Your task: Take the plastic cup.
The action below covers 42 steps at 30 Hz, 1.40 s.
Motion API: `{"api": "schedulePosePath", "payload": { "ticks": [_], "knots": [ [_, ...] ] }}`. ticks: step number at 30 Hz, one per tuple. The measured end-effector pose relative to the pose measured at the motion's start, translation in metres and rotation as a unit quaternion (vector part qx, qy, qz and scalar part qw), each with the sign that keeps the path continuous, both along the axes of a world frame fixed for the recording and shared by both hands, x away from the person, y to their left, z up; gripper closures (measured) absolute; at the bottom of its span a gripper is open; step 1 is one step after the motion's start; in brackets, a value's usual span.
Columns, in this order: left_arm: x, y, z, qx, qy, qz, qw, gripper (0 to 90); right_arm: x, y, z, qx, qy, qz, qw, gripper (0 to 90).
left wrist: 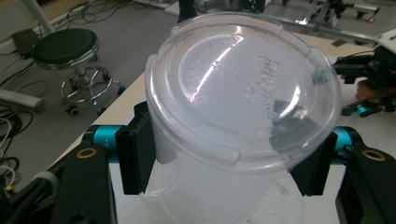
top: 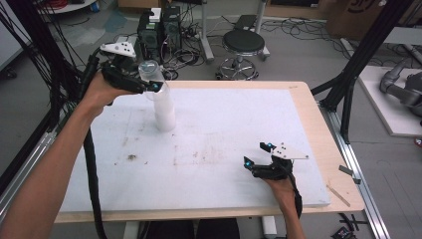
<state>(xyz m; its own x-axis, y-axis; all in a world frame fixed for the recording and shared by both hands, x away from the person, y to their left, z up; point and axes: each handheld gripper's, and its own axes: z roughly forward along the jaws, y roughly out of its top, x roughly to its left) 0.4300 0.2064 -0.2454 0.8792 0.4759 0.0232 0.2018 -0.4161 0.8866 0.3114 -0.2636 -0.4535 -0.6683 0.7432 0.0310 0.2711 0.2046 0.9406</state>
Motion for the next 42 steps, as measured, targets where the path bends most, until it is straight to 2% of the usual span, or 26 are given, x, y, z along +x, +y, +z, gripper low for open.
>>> {"api": "schedulePosePath", "payload": {
  "ticks": [7,15,18,24,26,28,31,33,42],
  "knots": [
    [-0.025,-0.007,-0.013,-0.009,-0.011,-0.036,0.9992,34.0,-0.001,0.0,0.0,-0.002,0.0,0.0,1.0,14.4],
    [-0.05,-0.016,-0.036,-0.055,-0.018,-0.073,0.9957,34.1,0.0,0.001,0.0,-0.004,0.006,0.001,1.0,14.4],
    [-0.059,-0.021,-0.046,-0.081,-0.019,-0.084,0.993,34.1,0.0,0.001,0.0,-0.008,0.005,0.002,1.0,14.4],
    [-0.07,-0.031,-0.063,-0.107,-0.022,-0.103,0.9886,34.1,0.001,0.002,0.0,-0.01,0.003,0.002,0.9999,14.4],
    [-0.074,-0.035,-0.069,-0.109,-0.022,-0.107,0.9881,34.1,0.002,0.002,0.0,-0.012,0.004,0.003,0.9999,14.4],
    [-0.078,-0.039,-0.077,-0.118,-0.02,-0.113,0.9863,34.1,0.001,0.002,0.0,-0.012,0.005,0.002,0.9999,14.4],
    [-0.082,-0.046,-0.09,-0.12,-0.018,-0.122,0.985,34.1,0.001,0.002,0.0,-0.011,0.007,0.001,0.9999,14.4],
    [-0.084,-0.05,-0.097,-0.132,-0.012,-0.126,0.9831,34.0,0.001,0.002,0.0,-0.012,0.005,0.001,0.9999,14.4],
    [-0.09,-0.053,-0.123,-0.153,-0.006,-0.124,0.9804,33.8,0.001,0.003,0.0,-0.013,0.009,0.002,0.9999,14.4]
  ]
}}
